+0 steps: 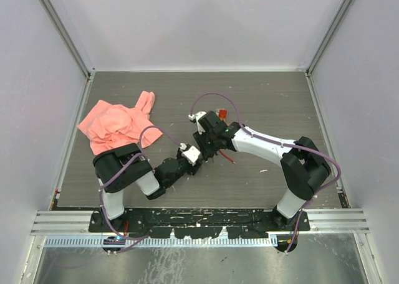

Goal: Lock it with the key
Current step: Lock the lock.

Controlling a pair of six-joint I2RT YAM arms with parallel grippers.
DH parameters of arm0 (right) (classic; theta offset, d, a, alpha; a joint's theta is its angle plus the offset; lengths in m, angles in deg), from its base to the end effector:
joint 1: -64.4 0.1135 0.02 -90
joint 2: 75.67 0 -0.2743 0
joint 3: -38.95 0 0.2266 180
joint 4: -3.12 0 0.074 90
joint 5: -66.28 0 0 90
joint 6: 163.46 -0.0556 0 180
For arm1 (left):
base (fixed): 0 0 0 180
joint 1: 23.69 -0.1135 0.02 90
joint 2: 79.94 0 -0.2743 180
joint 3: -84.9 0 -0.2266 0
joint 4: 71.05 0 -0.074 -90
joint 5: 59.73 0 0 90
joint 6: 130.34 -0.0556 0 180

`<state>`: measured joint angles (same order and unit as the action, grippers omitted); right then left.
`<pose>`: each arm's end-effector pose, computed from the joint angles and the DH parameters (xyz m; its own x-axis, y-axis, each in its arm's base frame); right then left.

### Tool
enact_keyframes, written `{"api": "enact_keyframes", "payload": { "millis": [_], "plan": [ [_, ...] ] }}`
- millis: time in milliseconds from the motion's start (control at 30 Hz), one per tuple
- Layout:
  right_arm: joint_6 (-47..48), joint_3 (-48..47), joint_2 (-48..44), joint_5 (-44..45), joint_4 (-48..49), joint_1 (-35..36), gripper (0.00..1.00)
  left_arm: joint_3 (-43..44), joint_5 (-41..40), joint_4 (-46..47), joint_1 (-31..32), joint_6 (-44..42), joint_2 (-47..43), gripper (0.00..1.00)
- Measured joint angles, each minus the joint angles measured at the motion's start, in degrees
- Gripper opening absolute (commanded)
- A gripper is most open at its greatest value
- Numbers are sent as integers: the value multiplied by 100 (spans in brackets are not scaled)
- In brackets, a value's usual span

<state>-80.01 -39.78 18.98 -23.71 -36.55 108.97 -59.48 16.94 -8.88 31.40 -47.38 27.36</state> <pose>0.2375 0.2340 0.2178 -0.6639 -0.4939 -0.5614 -0.6301 0.7739 0.0643 0.1817 -0.2380 0.1391 -0.0120 0.2256 -0.9742 0.6744 0.7211 0.1587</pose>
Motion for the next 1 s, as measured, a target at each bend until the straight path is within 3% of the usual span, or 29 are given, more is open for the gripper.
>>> {"api": "enact_keyframes", "payload": {
  "millis": [767, 1000],
  "plan": [
    [-328, 0, 24, -302, 13, -83, 1, 243, 109, 68, -42, 581, 273, 54],
    [-398, 0, 35, -393, 9, -153, 1, 118, -4, 120, -46, 634, 238, 71]
  ]
}}
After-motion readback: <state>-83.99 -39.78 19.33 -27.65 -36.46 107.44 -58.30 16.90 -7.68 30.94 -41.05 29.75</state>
